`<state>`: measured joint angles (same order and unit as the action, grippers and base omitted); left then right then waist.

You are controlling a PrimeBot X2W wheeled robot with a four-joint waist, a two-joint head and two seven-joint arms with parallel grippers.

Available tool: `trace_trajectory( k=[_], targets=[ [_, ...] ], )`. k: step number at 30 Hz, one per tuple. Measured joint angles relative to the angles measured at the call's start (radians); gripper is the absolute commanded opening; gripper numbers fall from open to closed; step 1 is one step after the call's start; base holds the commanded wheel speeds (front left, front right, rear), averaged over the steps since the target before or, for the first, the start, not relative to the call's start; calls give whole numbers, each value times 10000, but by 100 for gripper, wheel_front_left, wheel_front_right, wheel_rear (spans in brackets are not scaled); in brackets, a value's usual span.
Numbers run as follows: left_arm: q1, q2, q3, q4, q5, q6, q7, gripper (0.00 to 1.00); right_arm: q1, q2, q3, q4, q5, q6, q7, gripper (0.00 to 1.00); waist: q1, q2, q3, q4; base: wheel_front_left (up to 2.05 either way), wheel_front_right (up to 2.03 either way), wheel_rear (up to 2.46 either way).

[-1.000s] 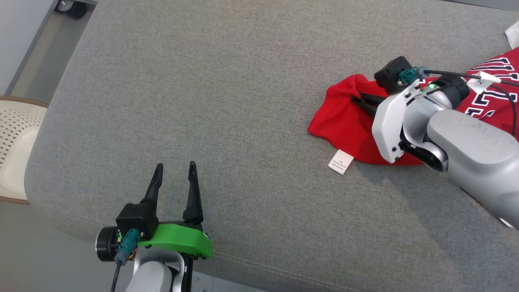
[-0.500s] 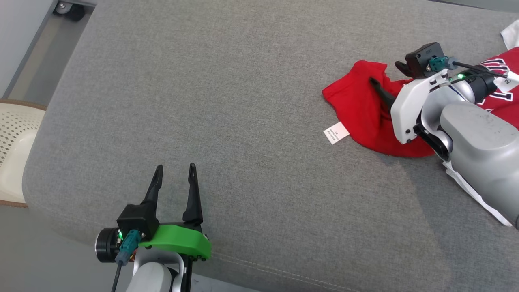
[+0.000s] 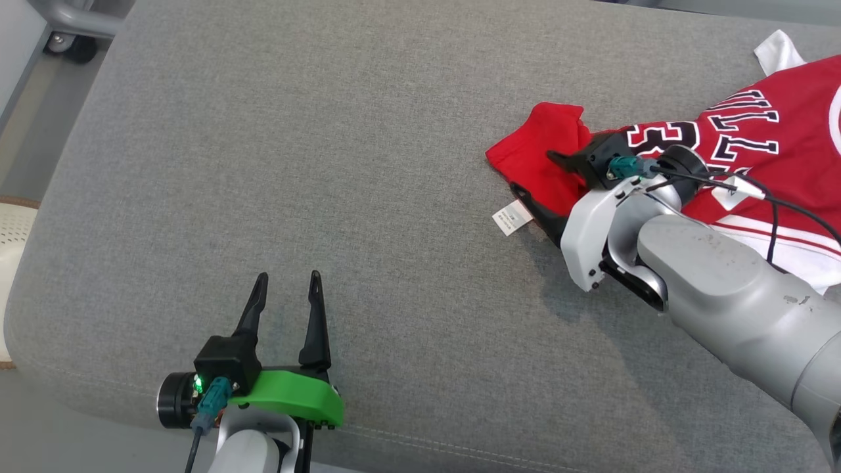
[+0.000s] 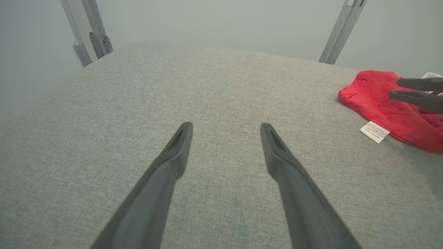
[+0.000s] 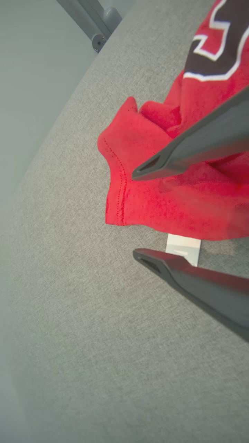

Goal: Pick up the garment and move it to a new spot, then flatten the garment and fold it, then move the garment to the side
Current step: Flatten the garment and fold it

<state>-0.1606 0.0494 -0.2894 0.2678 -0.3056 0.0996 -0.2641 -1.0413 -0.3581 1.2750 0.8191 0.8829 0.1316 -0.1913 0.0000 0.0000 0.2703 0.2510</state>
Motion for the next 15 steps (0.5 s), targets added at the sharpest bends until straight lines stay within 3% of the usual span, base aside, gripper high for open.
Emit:
trace_trajectory(
  k=[12, 14, 15],
  targets=[
    [-46, -2, -48, 27, -90, 29, 0, 100, 423, -33, 50, 476, -539, 0, 1448, 100, 0, 0, 160, 379, 0, 0, 0],
    [-48, 0, -46, 27, -105, 35, 0, 100, 416, 58, 36, 704, -755, 0, 1530, 69, 0, 0, 157, 407, 0, 0, 0],
    [-49, 0, -48, 27, -105, 35, 0, 100, 407, 119, 31, 813, -853, 0, 1546, 38, 0, 0, 158, 412, 0, 0, 0]
  ],
)
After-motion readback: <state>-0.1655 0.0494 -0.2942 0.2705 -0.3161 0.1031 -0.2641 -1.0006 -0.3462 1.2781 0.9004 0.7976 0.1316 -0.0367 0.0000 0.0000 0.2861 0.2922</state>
